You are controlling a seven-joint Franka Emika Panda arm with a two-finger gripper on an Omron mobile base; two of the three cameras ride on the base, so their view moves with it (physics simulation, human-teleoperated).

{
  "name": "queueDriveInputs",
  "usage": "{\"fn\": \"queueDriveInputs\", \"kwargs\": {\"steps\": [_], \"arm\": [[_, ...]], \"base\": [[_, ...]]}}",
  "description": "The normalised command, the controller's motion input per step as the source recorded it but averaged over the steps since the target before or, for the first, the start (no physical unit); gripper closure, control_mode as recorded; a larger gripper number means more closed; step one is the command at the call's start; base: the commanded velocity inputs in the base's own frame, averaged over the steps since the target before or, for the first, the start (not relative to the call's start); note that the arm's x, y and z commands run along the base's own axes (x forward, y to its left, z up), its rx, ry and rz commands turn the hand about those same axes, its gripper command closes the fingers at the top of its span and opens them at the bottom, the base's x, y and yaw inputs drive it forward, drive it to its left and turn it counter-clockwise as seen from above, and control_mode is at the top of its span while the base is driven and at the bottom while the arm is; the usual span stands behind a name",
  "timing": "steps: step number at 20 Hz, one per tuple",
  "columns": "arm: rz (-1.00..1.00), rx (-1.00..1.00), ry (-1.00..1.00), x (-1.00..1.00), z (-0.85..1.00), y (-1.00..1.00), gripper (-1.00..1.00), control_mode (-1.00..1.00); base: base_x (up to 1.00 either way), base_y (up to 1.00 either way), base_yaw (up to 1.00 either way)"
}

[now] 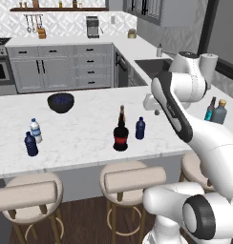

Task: Move the plastic bottles in the middle to the plastics group, and the glass bottles in the middle to the glass group.

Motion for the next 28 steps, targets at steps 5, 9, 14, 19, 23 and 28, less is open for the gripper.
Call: {"fn": "queueDriveInputs", "kwargs": {"steps": [5, 9, 14, 19, 23, 28], "arm": [[0.00, 0.00, -0.02, -0.03, 0.00, 0.30, -1.00, -1.00], [0.00, 0.00, 0.01, 0.00, -0.01, 0.62, -1.00, -1.00], [0.00, 0.00, 0.00, 0.17, 0.00, 0.47, -1.00, -1.00], [-0.01, 0.00, 0.00, 0.05, 0.00, 0.47, -1.00, -1.00], [-0.05, 0.00, -0.13, 0.11, -0.08, 0.11, -1.00, -1.00], [-0.08, 0.00, -0.32, 0.22, -0.27, 0.00, -1.00, -1.00]], "base": [[0.00, 0.00, 0.00], [0.00, 0.00, 0.00], [0.00, 0.00, 0.00], [0.00, 0.00, 0.00], [0.00, 0.00, 0.00], [0.00, 0.00, 0.00]]}}
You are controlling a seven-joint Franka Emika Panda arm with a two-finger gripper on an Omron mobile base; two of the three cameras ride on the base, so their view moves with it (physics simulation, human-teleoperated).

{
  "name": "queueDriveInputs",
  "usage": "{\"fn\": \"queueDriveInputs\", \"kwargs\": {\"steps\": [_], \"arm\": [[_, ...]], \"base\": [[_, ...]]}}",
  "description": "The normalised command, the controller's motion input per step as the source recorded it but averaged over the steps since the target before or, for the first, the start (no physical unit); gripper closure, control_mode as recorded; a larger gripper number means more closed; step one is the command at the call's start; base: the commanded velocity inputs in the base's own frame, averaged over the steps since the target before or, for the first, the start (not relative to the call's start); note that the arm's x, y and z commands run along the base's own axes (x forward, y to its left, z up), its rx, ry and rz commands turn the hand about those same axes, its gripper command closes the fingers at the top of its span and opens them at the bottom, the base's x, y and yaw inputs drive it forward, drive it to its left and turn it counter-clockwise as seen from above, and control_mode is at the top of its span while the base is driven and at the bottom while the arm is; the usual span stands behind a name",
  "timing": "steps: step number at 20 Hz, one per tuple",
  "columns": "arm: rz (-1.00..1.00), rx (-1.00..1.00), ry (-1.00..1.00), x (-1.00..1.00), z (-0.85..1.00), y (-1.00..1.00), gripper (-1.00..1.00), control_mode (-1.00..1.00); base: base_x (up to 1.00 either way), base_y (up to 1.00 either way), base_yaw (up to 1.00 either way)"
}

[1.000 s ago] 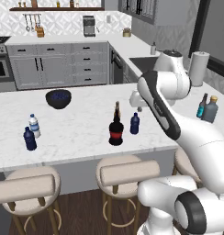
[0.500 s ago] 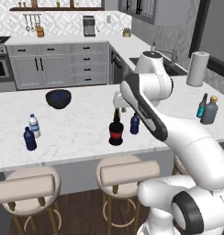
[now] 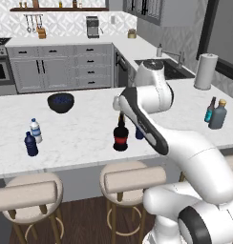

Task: Move the plastic bottles in the middle to the plastics group, and the glass bottles in the middle to the glass group.

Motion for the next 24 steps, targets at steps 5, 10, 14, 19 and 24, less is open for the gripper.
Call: {"fn": "queueDriveInputs", "kwargs": {"steps": [5, 10, 14, 19, 24], "arm": [[-0.07, 0.00, -0.17, 0.31, -0.23, 0.00, -1.00, -1.00], [-0.01, 0.00, 0.22, 0.55, 0.07, -0.01, -1.00, -1.00], [0.00, 0.00, 0.33, 0.53, 0.07, 0.00, -1.00, -1.00], [0.00, 0.00, 0.15, 0.27, -0.12, 0.02, -1.00, -1.00], [0.00, 0.00, -0.03, 0.13, -0.40, 0.03, -1.00, -1.00]], "base": [[0.00, 0.00, 0.00], [0.00, 0.00, 0.00], [0.00, 0.00, 0.00], [0.00, 0.00, 0.00], [0.00, 0.00, 0.00]]}}
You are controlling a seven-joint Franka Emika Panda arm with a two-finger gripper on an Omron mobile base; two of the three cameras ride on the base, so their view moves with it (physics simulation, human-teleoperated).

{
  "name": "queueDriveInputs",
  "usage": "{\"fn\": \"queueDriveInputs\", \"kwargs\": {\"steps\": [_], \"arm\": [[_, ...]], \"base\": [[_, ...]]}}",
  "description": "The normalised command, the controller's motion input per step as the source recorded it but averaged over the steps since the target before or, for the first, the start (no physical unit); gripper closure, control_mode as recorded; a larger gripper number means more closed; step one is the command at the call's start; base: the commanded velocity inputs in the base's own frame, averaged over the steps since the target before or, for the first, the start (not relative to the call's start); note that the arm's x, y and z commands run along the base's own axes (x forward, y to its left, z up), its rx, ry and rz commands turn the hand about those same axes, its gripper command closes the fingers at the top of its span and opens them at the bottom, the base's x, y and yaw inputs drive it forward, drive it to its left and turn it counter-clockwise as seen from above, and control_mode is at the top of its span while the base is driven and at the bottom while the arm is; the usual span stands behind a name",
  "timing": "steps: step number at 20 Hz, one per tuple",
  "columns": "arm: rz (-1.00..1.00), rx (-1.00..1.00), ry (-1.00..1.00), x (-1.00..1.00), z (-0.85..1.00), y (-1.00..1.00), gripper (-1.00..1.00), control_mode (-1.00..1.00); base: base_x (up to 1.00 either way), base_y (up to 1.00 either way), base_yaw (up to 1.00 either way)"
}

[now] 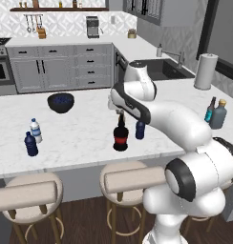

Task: Move the plastic bottles in the middle to the plastics group, and the glass bottles in the middle to the glass group.

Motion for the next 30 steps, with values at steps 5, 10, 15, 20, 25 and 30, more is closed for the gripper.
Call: {"fn": "queueDriveInputs", "kwargs": {"steps": [5, 10, 15, 20, 25, 30], "arm": [[0.00, 0.00, 0.05, 0.69, -0.15, 0.00, -1.00, -1.00], [0.00, 0.00, 0.11, 0.35, -0.35, 0.00, -1.00, -1.00], [0.02, 0.00, 0.09, 0.00, -0.18, 0.00, -1.00, -1.00], [0.05, -0.04, 0.05, 0.00, -0.03, 0.00, -1.00, -1.00], [0.11, -0.08, 0.07, 0.07, -0.12, 0.03, -1.00, -1.00], [0.07, 0.00, 0.00, 0.20, -0.28, 0.00, -1.00, -1.00]], "base": [[0.00, 0.00, 0.00], [0.00, 0.00, 0.00], [0.00, 0.00, 0.00], [0.00, 0.00, 0.00], [0.00, 0.00, 0.00], [0.00, 0.00, 0.00]]}}
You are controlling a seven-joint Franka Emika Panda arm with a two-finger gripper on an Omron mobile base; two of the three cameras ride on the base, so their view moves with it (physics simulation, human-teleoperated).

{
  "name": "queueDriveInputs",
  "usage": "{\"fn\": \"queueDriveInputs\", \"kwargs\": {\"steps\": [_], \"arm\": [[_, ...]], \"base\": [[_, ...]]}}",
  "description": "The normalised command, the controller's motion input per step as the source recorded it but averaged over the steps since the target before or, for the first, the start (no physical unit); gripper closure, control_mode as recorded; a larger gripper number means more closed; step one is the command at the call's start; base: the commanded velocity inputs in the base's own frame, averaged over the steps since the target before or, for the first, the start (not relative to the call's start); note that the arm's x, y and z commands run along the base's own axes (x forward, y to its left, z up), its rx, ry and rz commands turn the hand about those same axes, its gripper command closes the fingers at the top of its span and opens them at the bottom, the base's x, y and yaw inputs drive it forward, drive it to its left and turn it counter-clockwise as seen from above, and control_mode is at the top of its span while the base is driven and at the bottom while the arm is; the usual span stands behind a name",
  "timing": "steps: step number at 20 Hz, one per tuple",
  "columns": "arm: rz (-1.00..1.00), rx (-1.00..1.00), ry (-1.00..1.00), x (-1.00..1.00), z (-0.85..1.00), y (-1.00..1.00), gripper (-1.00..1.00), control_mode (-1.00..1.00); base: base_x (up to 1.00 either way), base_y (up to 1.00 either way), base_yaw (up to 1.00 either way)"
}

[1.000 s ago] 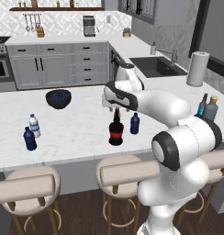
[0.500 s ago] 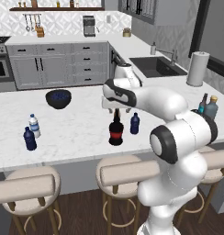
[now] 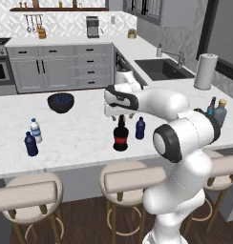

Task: Move the plastic bottles in the middle to the plastics group, and the glass bottles in the middle to the glass group.

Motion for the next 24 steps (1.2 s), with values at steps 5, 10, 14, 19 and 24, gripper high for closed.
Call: {"fn": "queueDriveInputs", "kwargs": {"steps": [5, 10, 14, 19, 24], "arm": [[0.02, 0.00, 0.00, 0.13, -0.28, 0.00, -1.00, -1.00], [0.00, 0.00, 0.00, -0.03, -0.11, 0.00, -1.00, -1.00], [0.00, 0.00, 0.00, -0.14, -0.02, 0.00, -1.00, -1.00], [0.00, 0.00, -0.12, -0.22, -0.23, 0.00, -1.00, -1.00], [0.00, 0.00, -0.20, 0.04, -0.39, 0.00, -1.00, -1.00]], "base": [[0.00, 0.00, 0.00], [0.00, 0.00, 0.00], [0.00, 0.00, 0.00], [0.00, 0.00, 0.00], [0.00, 0.00, 0.00]]}}
